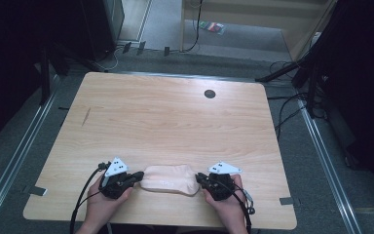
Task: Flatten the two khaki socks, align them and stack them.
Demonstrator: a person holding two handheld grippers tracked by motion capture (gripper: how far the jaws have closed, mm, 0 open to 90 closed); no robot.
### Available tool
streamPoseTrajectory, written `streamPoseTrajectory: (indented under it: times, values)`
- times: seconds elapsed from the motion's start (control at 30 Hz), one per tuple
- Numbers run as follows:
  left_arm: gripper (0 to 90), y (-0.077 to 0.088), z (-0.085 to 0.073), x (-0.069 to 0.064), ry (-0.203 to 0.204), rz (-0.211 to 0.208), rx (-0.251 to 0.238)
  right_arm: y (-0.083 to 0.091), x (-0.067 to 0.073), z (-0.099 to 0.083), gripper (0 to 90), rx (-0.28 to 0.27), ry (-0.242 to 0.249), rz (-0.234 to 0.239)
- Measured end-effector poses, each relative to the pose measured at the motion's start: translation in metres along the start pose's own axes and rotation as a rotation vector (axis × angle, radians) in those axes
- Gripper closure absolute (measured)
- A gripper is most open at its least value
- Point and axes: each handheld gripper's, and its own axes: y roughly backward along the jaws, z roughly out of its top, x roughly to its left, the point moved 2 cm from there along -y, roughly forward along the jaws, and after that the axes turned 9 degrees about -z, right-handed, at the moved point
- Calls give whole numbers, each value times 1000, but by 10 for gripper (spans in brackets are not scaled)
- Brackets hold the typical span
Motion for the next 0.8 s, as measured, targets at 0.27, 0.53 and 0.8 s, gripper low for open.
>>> streamPoseTrajectory:
  times: [0.27, 0.53, 0.8]
  values:
    - [533, 18, 6, 12, 59, -50, -137, 13, -10, 4, 612, -99, -78, 24]
    - [452, 27, 7, 19, 69, -20, -173, 18, -18, 5, 600, -137, -105, 1]
    - [185, 39, 11, 24, 35, 47, -205, 22, -26, 9, 218, -200, -106, -69]
